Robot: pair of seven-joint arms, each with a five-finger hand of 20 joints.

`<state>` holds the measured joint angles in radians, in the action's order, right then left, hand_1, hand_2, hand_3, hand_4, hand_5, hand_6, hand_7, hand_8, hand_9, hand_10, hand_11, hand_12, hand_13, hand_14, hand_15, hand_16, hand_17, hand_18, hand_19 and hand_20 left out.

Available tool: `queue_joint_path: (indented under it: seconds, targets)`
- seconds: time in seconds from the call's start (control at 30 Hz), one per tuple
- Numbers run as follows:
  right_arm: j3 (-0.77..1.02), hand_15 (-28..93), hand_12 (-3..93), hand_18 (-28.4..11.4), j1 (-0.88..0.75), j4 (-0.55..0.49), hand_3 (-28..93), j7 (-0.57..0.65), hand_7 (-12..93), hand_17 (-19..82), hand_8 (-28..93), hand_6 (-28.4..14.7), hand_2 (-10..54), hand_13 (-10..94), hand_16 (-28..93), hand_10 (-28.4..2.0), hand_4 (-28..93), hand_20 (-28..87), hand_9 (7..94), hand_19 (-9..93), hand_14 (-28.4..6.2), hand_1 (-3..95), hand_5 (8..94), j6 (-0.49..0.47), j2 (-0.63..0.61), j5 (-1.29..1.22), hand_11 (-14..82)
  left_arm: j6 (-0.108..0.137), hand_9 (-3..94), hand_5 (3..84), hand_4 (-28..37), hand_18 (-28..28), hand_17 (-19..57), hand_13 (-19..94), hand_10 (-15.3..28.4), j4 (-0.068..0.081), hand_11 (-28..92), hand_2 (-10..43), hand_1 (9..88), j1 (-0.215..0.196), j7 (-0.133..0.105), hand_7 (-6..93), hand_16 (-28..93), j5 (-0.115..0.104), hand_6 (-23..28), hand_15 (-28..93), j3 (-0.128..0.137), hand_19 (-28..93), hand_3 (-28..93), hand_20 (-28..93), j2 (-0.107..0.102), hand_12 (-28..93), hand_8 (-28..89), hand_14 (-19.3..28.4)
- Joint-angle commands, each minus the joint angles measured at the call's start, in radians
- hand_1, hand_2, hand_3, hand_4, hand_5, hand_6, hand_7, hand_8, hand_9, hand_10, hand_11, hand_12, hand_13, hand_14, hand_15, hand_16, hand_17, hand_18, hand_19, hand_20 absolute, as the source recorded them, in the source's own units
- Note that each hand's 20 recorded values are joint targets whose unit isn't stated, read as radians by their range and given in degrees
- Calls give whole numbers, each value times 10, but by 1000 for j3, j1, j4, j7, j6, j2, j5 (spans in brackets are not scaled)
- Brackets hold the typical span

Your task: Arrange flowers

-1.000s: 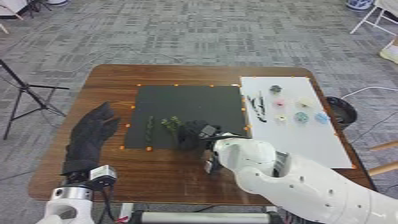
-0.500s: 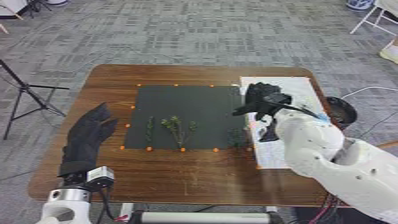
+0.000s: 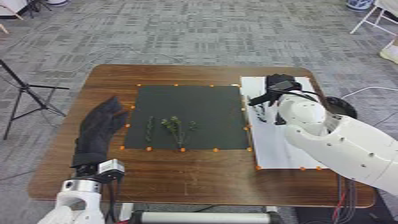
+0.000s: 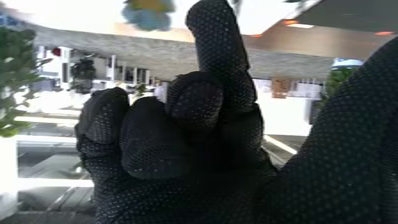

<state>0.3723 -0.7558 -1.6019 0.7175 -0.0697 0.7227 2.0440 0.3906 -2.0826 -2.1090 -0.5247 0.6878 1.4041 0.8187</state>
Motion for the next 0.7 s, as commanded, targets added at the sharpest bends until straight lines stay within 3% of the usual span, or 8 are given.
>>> queue_joint_path:
  seconds: [0.03,0.23,0.37,0.4,0.53,0.6,0.7]
  targets:
    - [-45,860,530,-220,17,4,-182,2,359,330,-87,-9,-88,710,447,-110,-38,467,737,850,-103,466,761,-36,6,-2,608,-16,255,310,-218,198,-80,235,117,-3,304,-54,310,8,-9,259,45,-2,18,391,6,409,693,176,-1,203,-111,140]
    - [-114,860,532,-219,31,26,-134,-2,357,330,-88,-8,-87,711,447,-110,-57,468,737,850,-102,463,760,-62,3,1,607,-13,255,311,-217,198,-80,236,117,-4,305,-54,309,4,-7,260,45,-2,18,392,11,409,694,176,1,203,-111,141]
    - [-135,859,532,-218,35,54,48,-37,358,330,-89,-7,-95,711,447,-110,-117,467,737,850,-101,453,757,-38,16,-73,606,-11,255,311,-218,198,-80,236,117,-3,305,-54,310,10,-8,260,45,-3,18,392,8,409,694,176,-1,202,-112,140]
    - [-134,859,531,-217,28,56,212,-44,357,330,-90,-7,-95,711,447,-108,-213,465,737,849,-101,452,756,-34,17,-63,607,-12,255,311,-218,198,-80,236,118,-3,305,-54,310,10,-8,260,45,-3,18,392,8,409,694,176,-1,202,-112,140]
    - [-146,864,531,-210,18,48,-79,-42,379,336,-103,6,-95,718,440,-97,-81,468,740,849,-91,567,756,15,19,-83,617,-17,255,311,-218,198,-79,237,117,-3,304,-54,310,9,-12,260,45,-2,18,392,8,409,694,176,-2,202,-112,140]
    - [-154,874,543,-186,14,46,-216,-42,380,327,-96,13,-95,710,451,-89,-47,488,741,841,-82,640,765,29,21,-67,622,-17,255,311,-219,198,-80,237,117,-4,303,-53,306,6,-14,259,45,-9,19,391,10,409,693,176,-2,202,-112,140]
    - [-154,885,557,-159,2,36,-278,-36,385,323,-91,23,-95,706,466,-78,-52,522,757,831,-73,709,778,44,22,-68,626,-15,256,311,-222,198,-80,237,119,-4,303,-53,303,5,-14,259,45,-9,18,391,12,409,694,176,-1,202,-111,140]
